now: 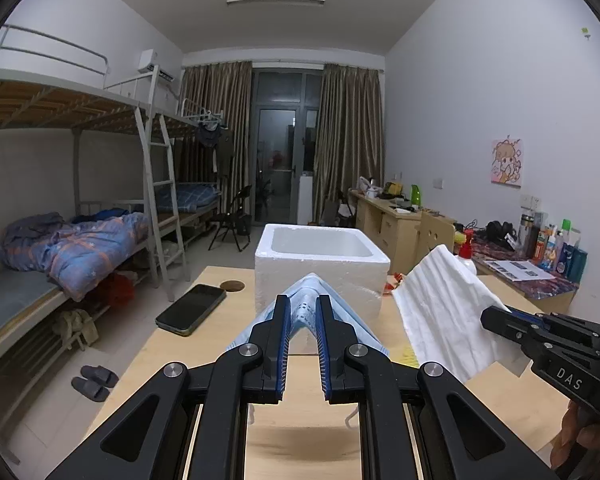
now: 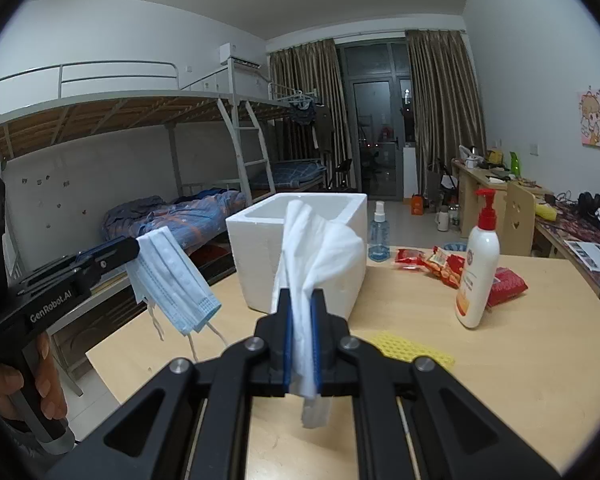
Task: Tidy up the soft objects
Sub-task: 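Lift the blue mask and white tissue and carry both toward the white foam box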
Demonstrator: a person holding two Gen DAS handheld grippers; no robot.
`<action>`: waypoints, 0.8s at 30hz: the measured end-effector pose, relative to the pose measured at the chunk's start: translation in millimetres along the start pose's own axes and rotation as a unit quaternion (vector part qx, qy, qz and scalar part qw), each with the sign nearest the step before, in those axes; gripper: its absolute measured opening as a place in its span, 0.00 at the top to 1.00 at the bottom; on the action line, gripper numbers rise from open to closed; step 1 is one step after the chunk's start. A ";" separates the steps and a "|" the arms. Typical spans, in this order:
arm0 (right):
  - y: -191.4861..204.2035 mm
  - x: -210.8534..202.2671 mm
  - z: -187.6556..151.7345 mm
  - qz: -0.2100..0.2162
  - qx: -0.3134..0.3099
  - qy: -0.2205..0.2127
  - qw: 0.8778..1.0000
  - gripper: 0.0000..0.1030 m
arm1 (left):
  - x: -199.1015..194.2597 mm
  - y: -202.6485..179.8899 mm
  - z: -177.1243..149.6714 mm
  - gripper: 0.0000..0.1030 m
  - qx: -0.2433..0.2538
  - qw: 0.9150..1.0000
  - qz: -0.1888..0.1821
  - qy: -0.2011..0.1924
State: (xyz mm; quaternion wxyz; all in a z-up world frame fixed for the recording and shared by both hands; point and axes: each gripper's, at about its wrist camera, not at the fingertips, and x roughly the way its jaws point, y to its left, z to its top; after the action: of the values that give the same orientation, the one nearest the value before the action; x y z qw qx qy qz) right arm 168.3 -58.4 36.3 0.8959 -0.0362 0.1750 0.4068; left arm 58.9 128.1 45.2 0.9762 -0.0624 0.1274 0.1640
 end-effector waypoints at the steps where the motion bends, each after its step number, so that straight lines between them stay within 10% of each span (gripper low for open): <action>1: 1.9 1.5 0.1 0.002 0.000 0.000 1.000 0.89 | 1.1 0.5 0.3 0.87 -0.001 1.000 -0.001 0.001; 24: 10.8 20.5 34.4 0.004 -0.010 -0.002 1.000 0.89 | 20.9 6.7 35.5 0.87 -0.005 1.000 -0.006 -0.014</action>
State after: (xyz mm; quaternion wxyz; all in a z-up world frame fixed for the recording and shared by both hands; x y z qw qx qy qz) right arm 182.5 -29.4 62.3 0.8942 -0.0435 0.1689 0.4123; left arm 83.8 146.5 73.1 0.9785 -0.0662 0.1122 0.1599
